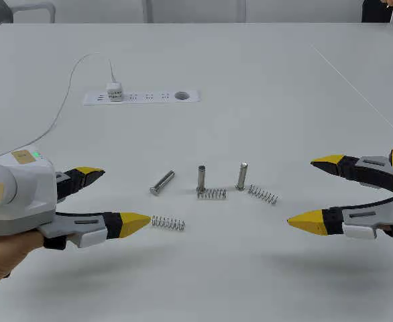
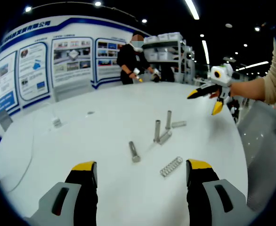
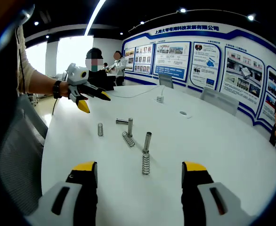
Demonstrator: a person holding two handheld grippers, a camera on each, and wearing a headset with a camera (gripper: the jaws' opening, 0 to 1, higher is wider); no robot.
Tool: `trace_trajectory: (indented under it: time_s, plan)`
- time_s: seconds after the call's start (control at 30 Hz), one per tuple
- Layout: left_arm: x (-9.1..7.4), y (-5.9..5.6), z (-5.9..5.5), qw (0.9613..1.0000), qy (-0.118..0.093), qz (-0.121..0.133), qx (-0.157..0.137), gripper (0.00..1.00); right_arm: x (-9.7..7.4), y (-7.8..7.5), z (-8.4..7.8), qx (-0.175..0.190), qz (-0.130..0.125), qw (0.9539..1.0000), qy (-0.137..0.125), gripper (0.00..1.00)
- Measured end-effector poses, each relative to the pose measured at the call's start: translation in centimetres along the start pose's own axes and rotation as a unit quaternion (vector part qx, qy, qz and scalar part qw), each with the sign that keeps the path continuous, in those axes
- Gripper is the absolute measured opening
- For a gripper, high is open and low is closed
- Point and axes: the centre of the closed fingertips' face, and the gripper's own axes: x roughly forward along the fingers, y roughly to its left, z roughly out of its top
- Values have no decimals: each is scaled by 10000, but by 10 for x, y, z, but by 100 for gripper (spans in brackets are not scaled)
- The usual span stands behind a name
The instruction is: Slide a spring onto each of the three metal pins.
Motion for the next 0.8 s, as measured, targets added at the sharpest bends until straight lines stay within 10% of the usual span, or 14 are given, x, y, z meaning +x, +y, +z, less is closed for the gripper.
trace_trajectory:
  time_s: [0.8]
  plan:
    - [47, 10, 23, 9984, 377, -252, 339, 62, -1, 1, 1, 6, 0, 10000, -44, 74]
